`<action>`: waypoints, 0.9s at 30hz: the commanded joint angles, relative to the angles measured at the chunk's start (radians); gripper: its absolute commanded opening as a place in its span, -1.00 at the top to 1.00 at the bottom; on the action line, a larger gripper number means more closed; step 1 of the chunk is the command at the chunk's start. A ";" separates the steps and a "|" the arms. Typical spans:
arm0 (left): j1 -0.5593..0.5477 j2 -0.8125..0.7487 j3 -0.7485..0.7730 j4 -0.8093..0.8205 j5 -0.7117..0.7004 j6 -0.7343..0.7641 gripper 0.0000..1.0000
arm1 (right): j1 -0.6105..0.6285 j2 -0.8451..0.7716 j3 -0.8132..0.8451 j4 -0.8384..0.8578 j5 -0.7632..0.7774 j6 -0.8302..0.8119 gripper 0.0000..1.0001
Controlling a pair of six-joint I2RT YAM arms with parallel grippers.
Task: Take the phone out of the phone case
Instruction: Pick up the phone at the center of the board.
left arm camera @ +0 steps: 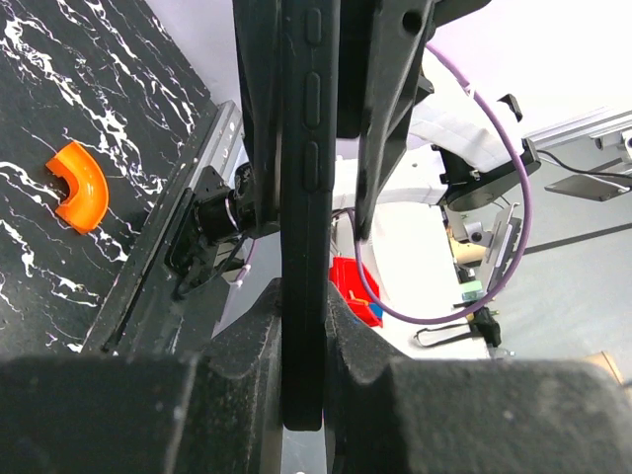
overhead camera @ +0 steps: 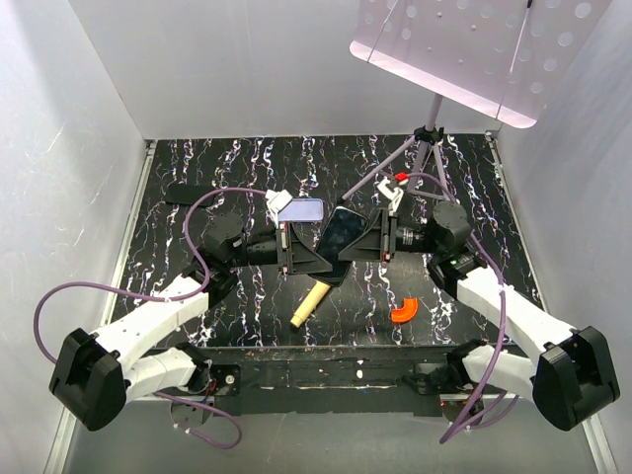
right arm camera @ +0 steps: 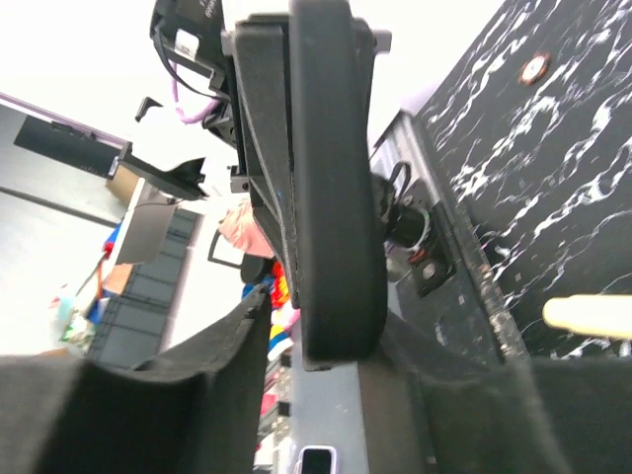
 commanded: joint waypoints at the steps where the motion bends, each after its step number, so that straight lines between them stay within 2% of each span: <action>1: -0.003 -0.021 0.003 0.087 0.044 -0.034 1.00 | -0.062 -0.035 0.004 0.136 -0.015 0.043 -0.02; 8: -0.020 -0.015 0.005 0.116 0.088 -0.040 1.00 | -0.071 0.011 0.056 0.132 -0.055 0.053 -0.04; 13: -0.041 -0.010 0.029 0.065 0.094 -0.003 1.00 | -0.073 0.041 0.096 0.069 -0.024 0.027 -0.02; 15: -0.043 -0.013 0.032 0.053 0.096 0.004 1.00 | -0.071 0.058 0.107 0.069 -0.019 0.039 0.14; 16: -0.043 -0.019 0.037 0.041 0.096 0.007 1.00 | -0.073 0.066 0.111 0.072 -0.022 0.046 0.32; 18: -0.043 -0.025 0.054 -0.019 0.099 0.027 1.00 | -0.074 0.081 0.113 0.086 -0.041 0.059 0.97; 20: -0.043 -0.042 0.070 -0.089 0.085 0.052 0.47 | -0.085 0.084 0.108 0.104 -0.070 0.078 0.97; 22: -0.040 -0.073 0.052 -0.082 0.070 0.040 0.07 | -0.100 0.072 0.093 0.135 -0.085 0.096 0.97; 24: -0.041 -0.099 0.032 -0.050 0.070 0.012 -0.06 | -0.116 0.057 0.084 0.142 -0.104 0.109 0.97; 27: -0.040 -0.098 0.023 -0.033 0.096 -0.013 -0.01 | -0.125 0.041 0.069 0.185 -0.130 0.136 0.97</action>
